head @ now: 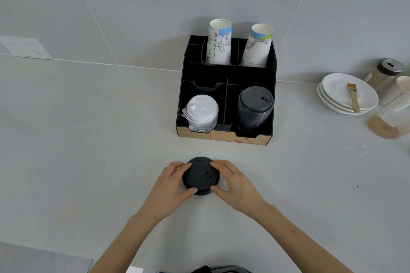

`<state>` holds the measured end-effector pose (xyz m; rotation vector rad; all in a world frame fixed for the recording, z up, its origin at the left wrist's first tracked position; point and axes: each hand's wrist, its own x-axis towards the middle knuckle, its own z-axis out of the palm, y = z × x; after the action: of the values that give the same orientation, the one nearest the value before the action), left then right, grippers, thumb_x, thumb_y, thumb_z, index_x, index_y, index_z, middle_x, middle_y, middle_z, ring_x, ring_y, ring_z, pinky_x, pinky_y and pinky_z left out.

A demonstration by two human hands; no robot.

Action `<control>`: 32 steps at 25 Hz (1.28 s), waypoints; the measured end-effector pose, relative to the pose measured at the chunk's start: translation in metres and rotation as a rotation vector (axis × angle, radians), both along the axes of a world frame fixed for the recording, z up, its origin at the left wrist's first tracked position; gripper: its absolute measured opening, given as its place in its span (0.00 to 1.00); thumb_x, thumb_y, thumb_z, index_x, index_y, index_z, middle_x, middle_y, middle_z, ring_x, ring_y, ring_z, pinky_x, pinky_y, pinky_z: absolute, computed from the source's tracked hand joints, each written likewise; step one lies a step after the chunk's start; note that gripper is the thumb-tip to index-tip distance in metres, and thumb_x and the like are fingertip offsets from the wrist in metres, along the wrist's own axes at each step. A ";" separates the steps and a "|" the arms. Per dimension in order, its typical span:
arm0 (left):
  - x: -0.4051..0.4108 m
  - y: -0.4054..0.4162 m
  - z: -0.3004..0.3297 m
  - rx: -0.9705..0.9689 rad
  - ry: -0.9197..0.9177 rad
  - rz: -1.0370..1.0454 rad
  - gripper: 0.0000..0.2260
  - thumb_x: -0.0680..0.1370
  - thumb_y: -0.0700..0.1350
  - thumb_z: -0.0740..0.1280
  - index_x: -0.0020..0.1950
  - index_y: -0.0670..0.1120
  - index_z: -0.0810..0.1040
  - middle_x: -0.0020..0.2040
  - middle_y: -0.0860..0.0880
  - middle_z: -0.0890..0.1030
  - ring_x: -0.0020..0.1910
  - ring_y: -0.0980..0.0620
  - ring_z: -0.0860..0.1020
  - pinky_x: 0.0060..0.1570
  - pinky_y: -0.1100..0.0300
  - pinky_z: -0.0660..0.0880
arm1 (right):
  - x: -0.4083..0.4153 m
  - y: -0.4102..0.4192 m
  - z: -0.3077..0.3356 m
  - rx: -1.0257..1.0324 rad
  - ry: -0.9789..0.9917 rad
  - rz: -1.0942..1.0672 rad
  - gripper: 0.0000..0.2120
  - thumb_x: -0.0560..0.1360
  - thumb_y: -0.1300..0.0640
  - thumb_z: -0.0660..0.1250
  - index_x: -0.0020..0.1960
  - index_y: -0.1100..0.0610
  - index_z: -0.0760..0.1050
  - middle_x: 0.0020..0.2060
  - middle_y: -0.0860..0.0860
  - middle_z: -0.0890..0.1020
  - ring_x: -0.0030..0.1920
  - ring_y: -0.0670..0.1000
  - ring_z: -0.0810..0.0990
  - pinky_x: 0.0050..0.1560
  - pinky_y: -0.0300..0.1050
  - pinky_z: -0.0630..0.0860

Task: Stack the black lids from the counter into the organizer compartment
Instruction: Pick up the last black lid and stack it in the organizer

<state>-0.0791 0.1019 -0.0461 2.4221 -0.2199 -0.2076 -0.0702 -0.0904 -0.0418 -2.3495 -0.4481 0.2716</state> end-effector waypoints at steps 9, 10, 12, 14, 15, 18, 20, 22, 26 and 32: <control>0.040 -0.038 0.035 -0.077 -0.172 -0.054 0.23 0.72 0.49 0.68 0.65 0.49 0.67 0.64 0.51 0.69 0.60 0.56 0.66 0.59 0.70 0.58 | 0.025 -0.040 0.042 0.086 -0.138 -0.131 0.23 0.71 0.59 0.68 0.64 0.58 0.66 0.64 0.53 0.72 0.64 0.50 0.69 0.65 0.35 0.62; 0.044 -0.042 0.040 -0.085 -0.192 -0.060 0.23 0.72 0.49 0.68 0.64 0.49 0.67 0.63 0.51 0.70 0.60 0.57 0.67 0.58 0.71 0.57 | 0.027 -0.045 0.047 0.088 -0.160 -0.141 0.23 0.71 0.59 0.68 0.64 0.58 0.67 0.64 0.53 0.72 0.63 0.48 0.70 0.63 0.32 0.61; 0.053 -0.051 0.050 -0.100 -0.219 -0.078 0.23 0.71 0.49 0.68 0.64 0.48 0.68 0.63 0.51 0.70 0.59 0.56 0.68 0.58 0.70 0.59 | 0.032 -0.053 0.055 0.086 -0.186 -0.163 0.22 0.71 0.59 0.68 0.64 0.57 0.67 0.65 0.52 0.71 0.62 0.47 0.70 0.61 0.27 0.60; 0.062 -0.060 0.058 -0.107 -0.234 -0.089 0.22 0.71 0.49 0.68 0.64 0.48 0.68 0.63 0.50 0.70 0.60 0.55 0.68 0.59 0.66 0.61 | 0.039 -0.061 0.063 0.091 -0.205 -0.184 0.22 0.71 0.60 0.67 0.64 0.56 0.68 0.65 0.52 0.71 0.61 0.46 0.70 0.58 0.21 0.59; 0.066 -0.065 0.062 -0.106 -0.244 -0.089 0.22 0.71 0.49 0.68 0.64 0.47 0.68 0.63 0.50 0.70 0.61 0.54 0.68 0.59 0.66 0.61 | 0.042 -0.064 0.067 0.092 -0.216 -0.191 0.22 0.71 0.60 0.67 0.63 0.56 0.68 0.66 0.52 0.70 0.62 0.46 0.70 0.58 0.20 0.58; 0.080 -0.079 0.072 -0.098 -0.289 -0.080 0.23 0.72 0.49 0.68 0.64 0.46 0.68 0.63 0.48 0.70 0.62 0.52 0.68 0.59 0.67 0.60 | 0.055 -0.073 0.077 0.070 -0.246 -0.213 0.22 0.71 0.59 0.67 0.64 0.56 0.67 0.67 0.52 0.69 0.65 0.49 0.68 0.61 0.28 0.59; 0.090 -0.089 0.077 -0.085 -0.317 -0.073 0.23 0.72 0.49 0.68 0.64 0.45 0.68 0.64 0.47 0.71 0.62 0.51 0.67 0.59 0.67 0.59 | 0.064 -0.079 0.082 0.064 -0.255 -0.231 0.23 0.71 0.59 0.67 0.64 0.55 0.66 0.68 0.51 0.68 0.66 0.48 0.67 0.62 0.29 0.57; 0.099 -0.097 0.080 -0.079 -0.327 -0.063 0.23 0.72 0.49 0.68 0.64 0.45 0.68 0.64 0.47 0.71 0.63 0.51 0.67 0.59 0.66 0.59 | 0.073 -0.084 0.086 0.062 -0.263 -0.247 0.23 0.71 0.59 0.67 0.65 0.55 0.66 0.68 0.52 0.68 0.66 0.49 0.67 0.60 0.23 0.56; 0.119 -0.114 0.083 -0.064 -0.344 -0.063 0.23 0.72 0.49 0.68 0.64 0.43 0.68 0.64 0.45 0.71 0.62 0.49 0.68 0.59 0.63 0.62 | 0.091 -0.095 0.089 0.061 -0.259 -0.271 0.24 0.71 0.60 0.67 0.65 0.56 0.64 0.68 0.53 0.68 0.66 0.50 0.68 0.58 0.21 0.55; 0.143 -0.130 0.075 -0.016 -0.336 -0.048 0.23 0.72 0.49 0.67 0.65 0.43 0.67 0.64 0.45 0.71 0.61 0.48 0.68 0.60 0.57 0.66 | 0.117 -0.105 0.082 0.034 -0.210 -0.280 0.25 0.72 0.60 0.66 0.66 0.58 0.62 0.67 0.55 0.68 0.66 0.53 0.67 0.58 0.28 0.56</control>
<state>0.0639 -0.0285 0.0285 2.4258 -0.4281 0.1823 0.0463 -0.1953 0.0404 -2.3814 -0.2141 -0.1139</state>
